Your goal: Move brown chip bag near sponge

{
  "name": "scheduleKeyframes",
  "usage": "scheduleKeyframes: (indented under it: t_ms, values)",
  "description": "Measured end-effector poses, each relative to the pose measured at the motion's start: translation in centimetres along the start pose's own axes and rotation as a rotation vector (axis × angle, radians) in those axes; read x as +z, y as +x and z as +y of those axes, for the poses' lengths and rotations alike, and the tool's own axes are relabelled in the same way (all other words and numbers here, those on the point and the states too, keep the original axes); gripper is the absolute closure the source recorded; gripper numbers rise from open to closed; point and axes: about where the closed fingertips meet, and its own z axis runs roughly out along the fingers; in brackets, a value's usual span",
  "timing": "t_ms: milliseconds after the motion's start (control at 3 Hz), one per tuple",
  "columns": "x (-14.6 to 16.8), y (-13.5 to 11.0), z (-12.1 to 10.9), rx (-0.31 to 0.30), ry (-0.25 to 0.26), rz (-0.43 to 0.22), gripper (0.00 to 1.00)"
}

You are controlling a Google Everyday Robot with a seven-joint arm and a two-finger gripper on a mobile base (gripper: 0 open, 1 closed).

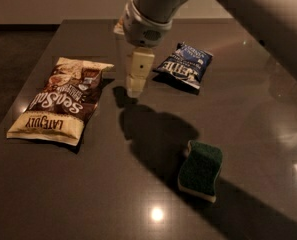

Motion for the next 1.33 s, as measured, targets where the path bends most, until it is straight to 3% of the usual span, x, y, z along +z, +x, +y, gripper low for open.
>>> scheduleKeyframes:
  t_ms: [667,1333]
  values:
    - [4.9,-4.4,-3.1,-0.099,-0.058,-0.011,0.0]
    - [10.2,-7.0,-3.9,-0.181,-0.145,0.063,0.0]
